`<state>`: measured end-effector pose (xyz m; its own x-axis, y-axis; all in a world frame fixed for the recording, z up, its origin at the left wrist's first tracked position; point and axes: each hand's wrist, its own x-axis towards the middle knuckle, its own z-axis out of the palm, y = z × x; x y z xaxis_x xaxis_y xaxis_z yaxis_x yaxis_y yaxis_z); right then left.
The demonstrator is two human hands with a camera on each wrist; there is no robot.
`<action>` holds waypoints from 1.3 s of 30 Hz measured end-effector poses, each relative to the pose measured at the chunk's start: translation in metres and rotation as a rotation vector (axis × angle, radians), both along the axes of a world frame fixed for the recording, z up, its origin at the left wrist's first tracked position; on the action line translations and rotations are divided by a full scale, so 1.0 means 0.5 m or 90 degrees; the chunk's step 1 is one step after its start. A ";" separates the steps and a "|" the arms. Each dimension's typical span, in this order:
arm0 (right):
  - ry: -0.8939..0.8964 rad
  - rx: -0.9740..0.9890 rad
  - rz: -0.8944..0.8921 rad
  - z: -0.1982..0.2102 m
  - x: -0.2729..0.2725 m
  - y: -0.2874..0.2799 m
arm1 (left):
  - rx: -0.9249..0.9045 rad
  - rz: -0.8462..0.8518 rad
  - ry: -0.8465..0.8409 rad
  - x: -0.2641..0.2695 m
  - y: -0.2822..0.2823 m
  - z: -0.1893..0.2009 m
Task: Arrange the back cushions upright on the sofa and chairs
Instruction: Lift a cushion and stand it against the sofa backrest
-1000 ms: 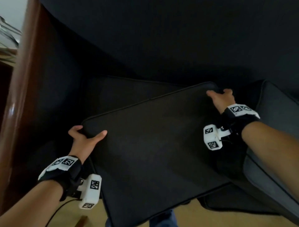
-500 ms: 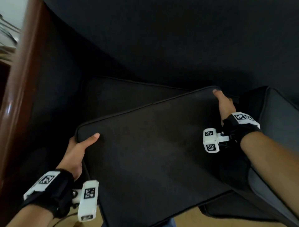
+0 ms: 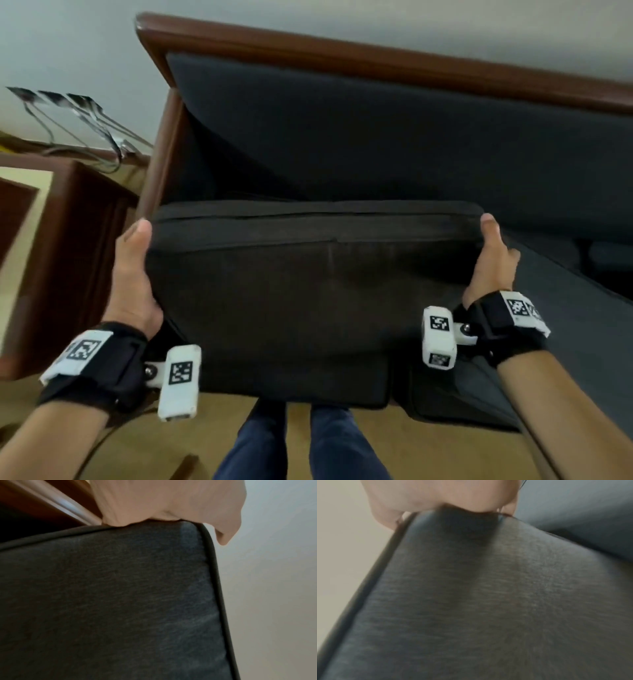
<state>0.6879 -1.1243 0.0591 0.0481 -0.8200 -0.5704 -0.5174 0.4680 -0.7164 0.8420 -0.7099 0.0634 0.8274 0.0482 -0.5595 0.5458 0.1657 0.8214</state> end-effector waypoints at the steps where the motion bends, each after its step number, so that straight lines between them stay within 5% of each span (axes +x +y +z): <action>1: -0.014 -0.002 -0.021 0.028 -0.021 0.020 | 0.004 -0.008 -0.017 -0.005 0.012 0.032; 5: -0.070 -0.002 -0.056 0.072 -0.110 0.101 | 0.109 -0.026 -0.059 -0.042 0.056 0.100; 12: 0.087 -0.044 0.028 0.120 -0.099 0.128 | 0.299 -0.112 -0.095 -0.077 0.062 0.101; 16: 0.227 -0.265 0.289 0.177 -0.033 0.205 | 0.328 -0.144 -0.099 -0.064 0.063 0.108; 21: -0.004 -0.346 0.835 0.203 0.070 0.404 | 0.314 -0.165 -0.111 -0.065 0.080 0.098; 23: 0.107 -0.363 1.067 0.196 0.102 0.480 | 0.330 -0.167 -0.132 -0.071 0.085 0.096; 25: 0.239 -0.433 1.174 0.181 0.117 0.538 | 0.330 -0.167 -0.144 -0.077 0.088 0.088; 30: 0.383 -0.551 1.141 0.149 0.121 0.596 | 0.296 -0.208 -0.122 -0.086 0.124 0.060; 35: 0.332 -0.579 1.132 0.154 0.110 0.586 | 0.275 -0.268 -0.141 -0.108 0.136 0.074; 39: 0.254 -0.550 1.088 0.176 0.082 0.543 | 0.229 -0.452 -0.191 -0.117 0.165 0.117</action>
